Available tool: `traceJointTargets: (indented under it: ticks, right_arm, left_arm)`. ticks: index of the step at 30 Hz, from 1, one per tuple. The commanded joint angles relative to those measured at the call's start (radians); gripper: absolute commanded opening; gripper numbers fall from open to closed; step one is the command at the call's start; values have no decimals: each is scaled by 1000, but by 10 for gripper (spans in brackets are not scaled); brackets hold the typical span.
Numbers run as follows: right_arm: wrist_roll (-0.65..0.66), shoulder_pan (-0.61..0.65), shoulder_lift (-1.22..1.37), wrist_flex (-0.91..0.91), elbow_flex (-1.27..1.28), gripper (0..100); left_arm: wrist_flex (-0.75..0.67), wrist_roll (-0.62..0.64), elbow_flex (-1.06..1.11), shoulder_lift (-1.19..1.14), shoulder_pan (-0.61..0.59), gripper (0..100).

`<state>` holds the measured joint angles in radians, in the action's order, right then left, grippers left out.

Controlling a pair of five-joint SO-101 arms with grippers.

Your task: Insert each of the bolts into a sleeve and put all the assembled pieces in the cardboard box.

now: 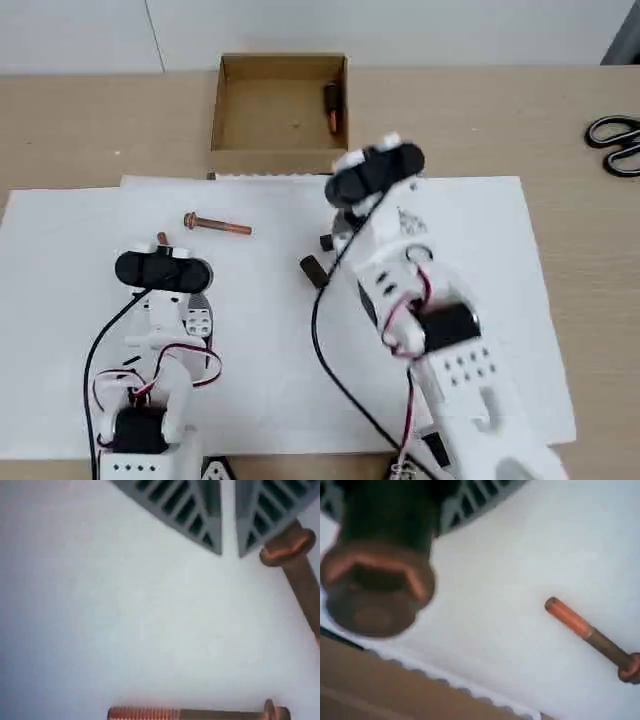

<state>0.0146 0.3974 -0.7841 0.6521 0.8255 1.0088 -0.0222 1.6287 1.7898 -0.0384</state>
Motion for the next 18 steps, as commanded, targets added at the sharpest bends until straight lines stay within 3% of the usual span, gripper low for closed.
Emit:
traceJointTargets:
  ticks: [1,9,18]
  right_arm:
    - [-6,-18,245,-31,-279,4]
    - [120,-45,722,-35,-769,4]
    - [370,-45,1176,-39,-1240,4]
  left_arm:
    - [-20,0,15,11,-11,6]
    - [-23,-2,15,11,-5,6]
    - [-20,-2,15,11,-11,6]
